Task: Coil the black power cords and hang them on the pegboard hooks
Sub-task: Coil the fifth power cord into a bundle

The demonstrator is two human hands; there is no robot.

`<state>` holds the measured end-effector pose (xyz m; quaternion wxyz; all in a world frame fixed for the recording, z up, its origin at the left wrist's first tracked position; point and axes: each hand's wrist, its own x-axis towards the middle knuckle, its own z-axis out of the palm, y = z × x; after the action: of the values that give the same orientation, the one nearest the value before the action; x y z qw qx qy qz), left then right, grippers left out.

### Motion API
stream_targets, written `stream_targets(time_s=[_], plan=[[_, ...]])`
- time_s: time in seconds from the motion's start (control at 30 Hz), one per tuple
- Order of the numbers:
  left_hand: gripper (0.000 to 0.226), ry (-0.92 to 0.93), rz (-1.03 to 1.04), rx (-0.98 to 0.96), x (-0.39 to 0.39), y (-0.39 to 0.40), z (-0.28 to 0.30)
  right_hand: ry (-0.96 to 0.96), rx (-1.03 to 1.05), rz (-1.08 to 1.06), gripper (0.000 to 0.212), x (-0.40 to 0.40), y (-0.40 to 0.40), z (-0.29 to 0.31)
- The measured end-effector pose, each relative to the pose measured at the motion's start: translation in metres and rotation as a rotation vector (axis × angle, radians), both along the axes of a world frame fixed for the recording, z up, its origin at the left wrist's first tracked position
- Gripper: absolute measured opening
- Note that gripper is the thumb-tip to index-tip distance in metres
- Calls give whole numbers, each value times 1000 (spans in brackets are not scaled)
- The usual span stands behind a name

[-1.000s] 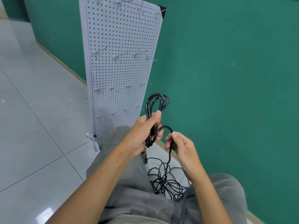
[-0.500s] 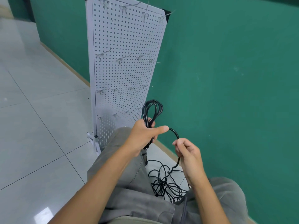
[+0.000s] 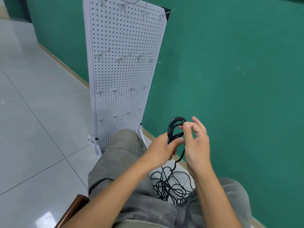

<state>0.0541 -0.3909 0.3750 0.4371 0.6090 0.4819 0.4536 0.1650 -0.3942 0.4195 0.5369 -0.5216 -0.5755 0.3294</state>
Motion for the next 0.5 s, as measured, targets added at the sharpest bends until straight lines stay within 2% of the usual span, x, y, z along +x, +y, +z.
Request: stream_targets(time_s=[0.2,0.37,0.5], plan=[[36,56,-24,86,-3,-3,8,-81,62,72,26,-1,15,7],[19,-59,-115,83,-11,-3,12,66,36,149,25,-10,14,21],[34,-179,-142,25,-8,-5,13,161,-2,113,12,-16,12,32]])
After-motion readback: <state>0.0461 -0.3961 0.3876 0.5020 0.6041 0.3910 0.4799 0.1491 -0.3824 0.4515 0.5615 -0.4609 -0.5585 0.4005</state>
